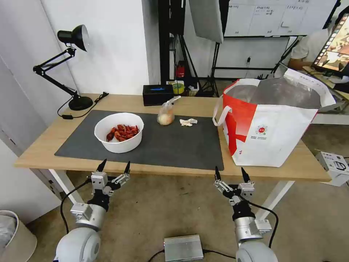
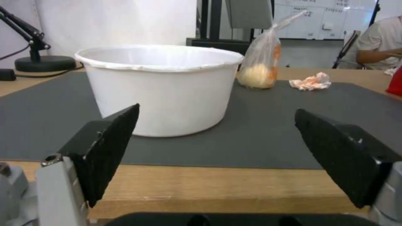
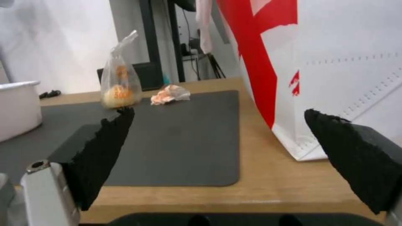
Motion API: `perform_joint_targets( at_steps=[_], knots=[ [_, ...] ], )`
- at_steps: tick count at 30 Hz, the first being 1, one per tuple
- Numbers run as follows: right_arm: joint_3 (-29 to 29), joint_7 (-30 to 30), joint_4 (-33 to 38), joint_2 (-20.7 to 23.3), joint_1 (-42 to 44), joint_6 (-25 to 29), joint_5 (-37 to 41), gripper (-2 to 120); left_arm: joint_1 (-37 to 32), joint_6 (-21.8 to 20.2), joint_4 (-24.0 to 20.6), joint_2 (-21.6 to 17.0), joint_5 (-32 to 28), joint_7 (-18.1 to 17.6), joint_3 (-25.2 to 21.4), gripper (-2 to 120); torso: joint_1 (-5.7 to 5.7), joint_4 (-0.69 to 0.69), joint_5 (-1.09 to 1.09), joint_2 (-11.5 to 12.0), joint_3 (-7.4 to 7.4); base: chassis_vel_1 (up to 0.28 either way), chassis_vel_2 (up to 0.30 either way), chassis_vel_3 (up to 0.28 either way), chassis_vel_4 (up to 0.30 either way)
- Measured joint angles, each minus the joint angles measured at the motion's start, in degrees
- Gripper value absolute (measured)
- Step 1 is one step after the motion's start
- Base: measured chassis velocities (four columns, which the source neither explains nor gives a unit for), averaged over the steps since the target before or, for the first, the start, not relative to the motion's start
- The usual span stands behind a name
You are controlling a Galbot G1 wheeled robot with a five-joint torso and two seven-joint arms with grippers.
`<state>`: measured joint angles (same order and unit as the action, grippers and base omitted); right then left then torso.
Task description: Pick up the trash from the table and place it into the takeout bag.
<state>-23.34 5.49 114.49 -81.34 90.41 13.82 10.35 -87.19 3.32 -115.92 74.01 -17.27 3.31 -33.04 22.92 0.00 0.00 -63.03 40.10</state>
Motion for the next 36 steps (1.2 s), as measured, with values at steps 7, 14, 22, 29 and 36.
perform_joint_targets(
  at_steps=[7, 14, 22, 29, 36],
  knots=[
    [0.6, 0.0, -0.3, 0.0, -0.3, 0.0, 0.4, 100, -0.2, 0.0, 0.0, -0.1, 0.1, 0.1, -0.2, 100, 0.0, -0.01, 0.0, 0.0, 0.0, 0.0, 0.0, 0.0, 0.0],
    [2.9, 0.4, 0.6, 1.8, -3.1, -1.9, 1.8, 100, -0.9, 0.1, -0.4, 0.3, 0.3, 0.2, -0.5, 100, 0.0, -0.01, 0.0, 0.0, 0.0, 0.0, 0.0, 0.0, 0.0],
    [8.1, 1.0, -3.6, 7.7, -14.3, -4.9, 7.6, 100, -2.6, 0.8, -1.7, 2.6, 2.1, 1.4, -1.5, 100, 0.01, 0.0, 0.0, 0.0, 0.01, 0.0, 0.0, 0.0, 0.0],
    [11.4, 1.1, -9.7, 9.0, -22.3, -5.5, 10.5, 100, -1.9, 0.8, -0.6, 3.1, 2.3, 1.4, -1.5, 100, 0.0, -0.01, 0.0, 0.0, 0.02, 0.0, 0.0, 0.0, 0.0],
    [15.1, 1.9, -17.7, 8.8, -32.5, -5.9, 13.2, 100, -1.2, 0.8, 0.2, 3.2, 2.3, 1.4, -2.2, 100, 0.0, 0.0, 0.0, 0.0, 0.01, 0.0, 0.0, 0.0, 0.0]
  ],
)
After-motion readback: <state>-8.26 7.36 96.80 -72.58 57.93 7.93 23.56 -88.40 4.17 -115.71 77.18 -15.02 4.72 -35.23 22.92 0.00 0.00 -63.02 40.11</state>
